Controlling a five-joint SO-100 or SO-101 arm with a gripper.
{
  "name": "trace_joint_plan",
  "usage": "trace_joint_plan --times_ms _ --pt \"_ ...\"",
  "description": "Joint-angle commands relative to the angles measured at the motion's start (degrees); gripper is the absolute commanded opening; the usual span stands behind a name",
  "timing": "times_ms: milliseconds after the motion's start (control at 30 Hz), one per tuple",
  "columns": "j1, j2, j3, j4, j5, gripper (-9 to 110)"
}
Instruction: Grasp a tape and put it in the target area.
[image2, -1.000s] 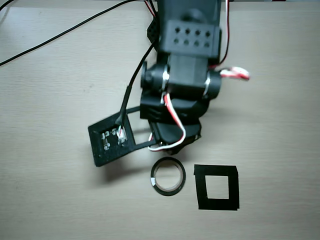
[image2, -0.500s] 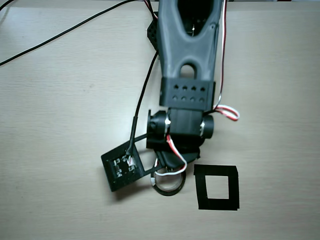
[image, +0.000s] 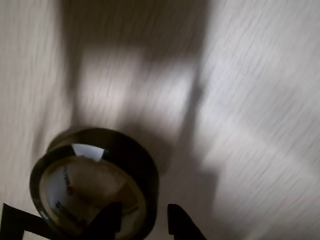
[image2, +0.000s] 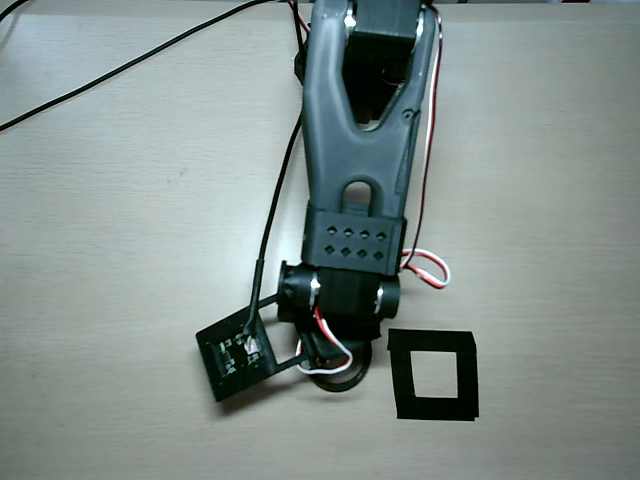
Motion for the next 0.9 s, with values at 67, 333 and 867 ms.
trace_joint_plan --times_ms 67,333,867 --pt "-0.1 -0.5 -3.2 -0.8 -0.8 8" --pt "-1.3 -1.9 -3.6 -1.8 -1.7 0" --pt "-8.1 0.5 -7.9 4.2 -3.7 0"
